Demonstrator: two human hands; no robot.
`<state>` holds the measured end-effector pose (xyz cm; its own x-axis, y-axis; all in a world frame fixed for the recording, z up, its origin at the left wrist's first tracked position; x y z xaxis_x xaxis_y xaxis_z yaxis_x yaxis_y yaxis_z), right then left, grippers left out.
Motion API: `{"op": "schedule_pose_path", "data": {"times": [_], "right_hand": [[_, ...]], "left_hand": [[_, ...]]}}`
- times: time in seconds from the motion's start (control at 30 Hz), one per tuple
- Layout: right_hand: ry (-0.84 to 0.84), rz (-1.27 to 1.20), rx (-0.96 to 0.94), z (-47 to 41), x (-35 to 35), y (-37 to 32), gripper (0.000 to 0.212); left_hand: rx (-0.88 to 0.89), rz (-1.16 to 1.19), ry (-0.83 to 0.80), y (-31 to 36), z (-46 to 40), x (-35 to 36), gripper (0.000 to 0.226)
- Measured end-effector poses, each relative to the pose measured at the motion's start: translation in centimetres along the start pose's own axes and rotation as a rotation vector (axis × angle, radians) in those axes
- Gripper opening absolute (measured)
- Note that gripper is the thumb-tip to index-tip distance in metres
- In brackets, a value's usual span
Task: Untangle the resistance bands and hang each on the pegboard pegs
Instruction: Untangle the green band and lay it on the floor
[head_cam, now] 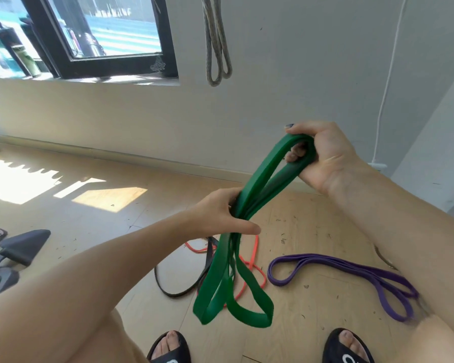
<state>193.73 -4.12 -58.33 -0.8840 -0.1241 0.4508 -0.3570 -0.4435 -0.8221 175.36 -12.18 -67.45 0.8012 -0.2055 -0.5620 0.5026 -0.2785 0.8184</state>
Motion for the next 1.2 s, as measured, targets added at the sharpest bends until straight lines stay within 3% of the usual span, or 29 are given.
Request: {"op": "schedule_pose_path", "data": {"times": [0.17,0.3,0.47,0.53,0.6,0.67,0.73,0.8,0.83,1.03,1.13,1.2], "right_hand": [[-0.010,0.009,0.038,-0.5,-1.9,0.1,0.022],[-0.024,0.100,0.074,-1.1,-4.2,0.1,0.013],[0.029,0.671,0.176,-1.7,-6.5,1.0,0.005],[0.156,0.953,0.052,-2.0,-6.6,1.8,0.018],[0.178,1.161,-0.255,-1.4,-5.2,2.0,0.035],[-0.082,1.218,-0.405,0.0,-3.1,2.4,0.047],[-0.387,1.308,-0.267,1.3,-1.3,3.8,0.072],[-0.484,1.507,-0.221,1.3,-1.0,5.6,0.100],[-0.458,1.573,-0.252,1.1,-1.2,6.2,0.102],[-0.299,1.462,-0.356,1.4,-0.6,5.7,0.036],[-0.248,1.323,-0.424,2.3,0.1,4.9,0.031],[-0.232,1.204,-0.456,2.9,0.4,4.2,0.033]], "left_hand": [[0.023,-0.099,-0.004,-0.3,0.1,-0.4,0.033],[0.076,-0.123,0.093,0.5,0.2,-1.3,0.029],[0.083,-0.265,0.091,1.3,0.2,-2.7,0.023],[0.090,-0.332,0.039,1.2,0.2,-2.7,0.021],[0.078,-0.362,0.000,1.3,0.0,-2.5,0.020],[0.079,-0.374,-0.022,1.5,-0.2,-2.3,0.021],[0.092,-0.362,-0.027,2.0,-0.2,-2.1,0.023],[0.081,-0.312,-0.033,2.3,0.0,-2.2,0.032],[0.069,-0.296,-0.046,2.3,0.1,-2.3,0.035],[0.046,-0.122,-0.019,2.1,0.8,-2.4,0.044],[0.056,0.027,0.002,1.6,0.9,-1.8,0.049],[0.052,-0.040,0.021,0.9,0.7,-1.1,0.042]]}}
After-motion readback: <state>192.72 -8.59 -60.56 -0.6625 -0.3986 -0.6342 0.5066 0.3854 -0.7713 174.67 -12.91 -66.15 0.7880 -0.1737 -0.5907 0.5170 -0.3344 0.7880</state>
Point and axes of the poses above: each hand's wrist, its own z-axis away from the middle knuckle, its own x-axis out of the palm, y = z × x, the point moved 1 cm from there along -z, towards the middle knuckle, and after that the axes turned 11 degrees about x, right-handed, at the moved point
